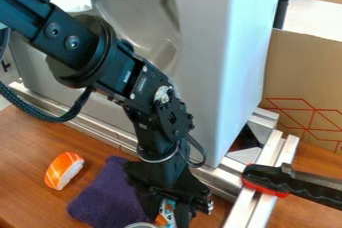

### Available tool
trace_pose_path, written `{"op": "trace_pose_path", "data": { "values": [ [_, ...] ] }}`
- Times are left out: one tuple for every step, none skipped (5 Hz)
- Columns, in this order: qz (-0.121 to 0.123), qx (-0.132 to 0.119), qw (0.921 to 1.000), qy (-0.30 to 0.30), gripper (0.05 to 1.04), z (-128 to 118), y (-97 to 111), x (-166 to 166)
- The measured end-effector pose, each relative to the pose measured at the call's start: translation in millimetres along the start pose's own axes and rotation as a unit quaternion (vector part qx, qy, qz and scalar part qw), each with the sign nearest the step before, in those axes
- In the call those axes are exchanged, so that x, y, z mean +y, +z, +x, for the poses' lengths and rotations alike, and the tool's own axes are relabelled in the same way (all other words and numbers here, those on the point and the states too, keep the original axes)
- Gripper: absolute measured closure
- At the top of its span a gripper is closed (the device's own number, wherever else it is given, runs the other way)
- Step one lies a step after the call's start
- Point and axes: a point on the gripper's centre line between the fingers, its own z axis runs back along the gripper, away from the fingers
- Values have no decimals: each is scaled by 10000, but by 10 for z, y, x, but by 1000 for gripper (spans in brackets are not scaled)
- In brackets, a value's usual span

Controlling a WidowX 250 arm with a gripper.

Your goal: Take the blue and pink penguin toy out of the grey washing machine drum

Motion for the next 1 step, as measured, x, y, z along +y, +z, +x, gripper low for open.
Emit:
{"op": "trace_pose_path", "data": {
  "values": [
    [-86,49,9999,-62,91,-11,3,-22]
  ]
}}
